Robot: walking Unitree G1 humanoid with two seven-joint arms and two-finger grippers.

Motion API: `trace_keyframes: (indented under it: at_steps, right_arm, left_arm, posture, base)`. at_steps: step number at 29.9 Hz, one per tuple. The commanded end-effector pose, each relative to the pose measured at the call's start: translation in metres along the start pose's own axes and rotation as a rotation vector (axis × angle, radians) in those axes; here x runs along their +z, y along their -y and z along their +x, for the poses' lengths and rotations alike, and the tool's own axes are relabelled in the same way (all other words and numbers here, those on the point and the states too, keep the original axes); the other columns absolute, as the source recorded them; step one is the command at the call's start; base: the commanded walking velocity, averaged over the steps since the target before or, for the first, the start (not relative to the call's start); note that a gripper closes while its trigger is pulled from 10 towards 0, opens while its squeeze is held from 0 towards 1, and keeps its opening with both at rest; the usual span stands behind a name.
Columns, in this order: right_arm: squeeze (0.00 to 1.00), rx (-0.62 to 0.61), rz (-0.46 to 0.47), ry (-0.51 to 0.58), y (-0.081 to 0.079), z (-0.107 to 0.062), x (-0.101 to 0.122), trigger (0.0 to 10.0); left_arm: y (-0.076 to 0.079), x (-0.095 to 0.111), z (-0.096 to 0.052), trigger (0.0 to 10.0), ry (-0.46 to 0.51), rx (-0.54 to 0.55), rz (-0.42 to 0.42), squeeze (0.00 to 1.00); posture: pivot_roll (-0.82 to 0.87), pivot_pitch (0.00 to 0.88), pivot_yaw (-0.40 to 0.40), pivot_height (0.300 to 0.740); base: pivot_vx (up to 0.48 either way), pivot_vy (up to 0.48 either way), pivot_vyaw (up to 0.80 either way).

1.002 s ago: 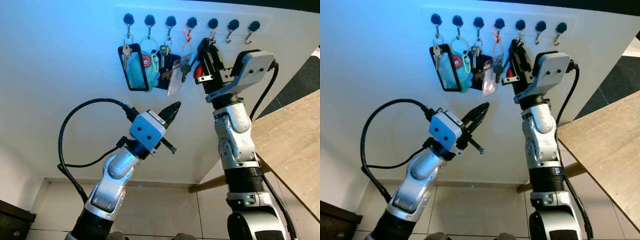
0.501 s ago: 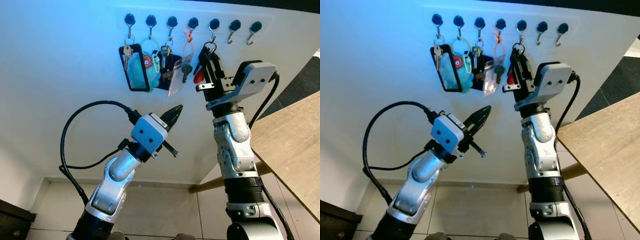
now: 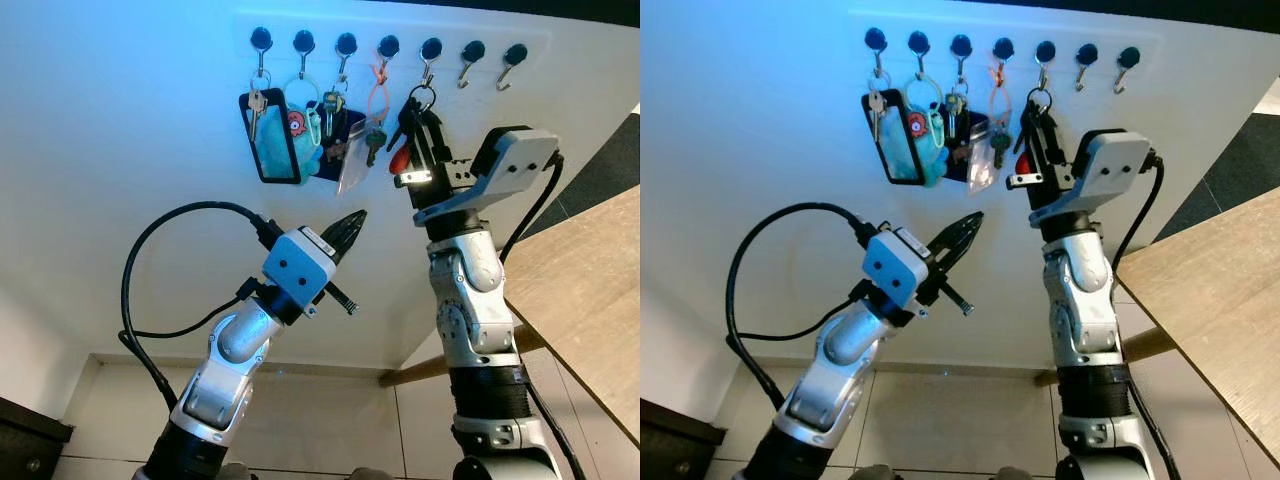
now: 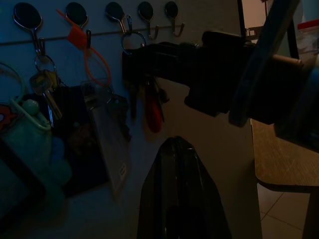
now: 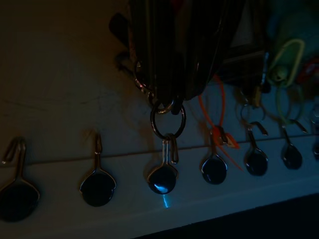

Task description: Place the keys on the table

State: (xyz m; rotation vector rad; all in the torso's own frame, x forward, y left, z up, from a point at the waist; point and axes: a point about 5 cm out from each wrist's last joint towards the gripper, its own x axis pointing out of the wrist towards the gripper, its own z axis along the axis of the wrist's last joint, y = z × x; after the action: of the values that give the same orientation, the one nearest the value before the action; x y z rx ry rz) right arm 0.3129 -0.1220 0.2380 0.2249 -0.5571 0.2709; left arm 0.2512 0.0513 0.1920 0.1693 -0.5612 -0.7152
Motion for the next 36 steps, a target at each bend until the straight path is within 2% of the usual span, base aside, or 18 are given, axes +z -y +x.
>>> trace_keyframes:
  at_steps: [1,6,17,24,31,34,36]
  right_arm:
    - [0.0,0.018,0.033,-0.136,-0.003,-0.013,-0.024,10.0]
    - [0.0,0.069,0.073,-0.066,-0.015,-0.008,-0.005,10.0]
    - [0.0,0.043,0.098,0.075,-0.014,0.007,0.033,10.0]
    - [0.0,0.016,0.11,0.097,-0.011,0.011,0.041,10.0]
    - [0.0,-0.007,0.097,0.065,-0.005,0.01,0.036,10.0]
    - [0.0,-0.034,0.086,0.008,0.0,0.006,0.025,10.0]
    - [0.0,-0.096,0.05,-0.098,0.011,-0.002,0.006,10.0]
  left_arm:
    - [0.002,0.0,-0.002,10.0,-0.01,-0.021,0.014,0.0]
    - [0.002,0.001,-0.003,10.0,-0.012,-0.024,0.012,0.0]
    - [0.003,0.001,-0.002,10.0,-0.012,-0.03,0.008,0.0]
    - [0.003,0.002,-0.002,10.0,-0.011,-0.031,0.009,0.0]
    - [0.003,0.002,-0.002,10.0,-0.012,-0.033,0.009,0.0]
    - [0.004,0.002,-0.002,10.0,-0.013,-0.036,0.009,0.0]
    - [0.004,0.002,-0.002,10.0,-0.014,-0.039,0.01,0.0]
  posture:
    - [0.06,0.091,-0.052,0.74]
    - [0.06,0.101,-0.048,0.74]
    - [0.06,0.102,-0.044,0.74]
    - [0.06,0.103,-0.045,0.74]
    - [0.06,0.103,-0.044,0.74]
    - [0.06,0.103,-0.043,0.74]
    - [0.06,0.103,-0.042,0.74]
  base:
    - [0.0,0.0,0.0]
    - [0.0,0.0,0.0]
    - [0.0,0.0,0.0]
    - [0.0,0.0,0.0]
    - [0.0,0.0,0.0]
    - [0.0,0.0,0.0]
    - [0.0,0.0,0.0]
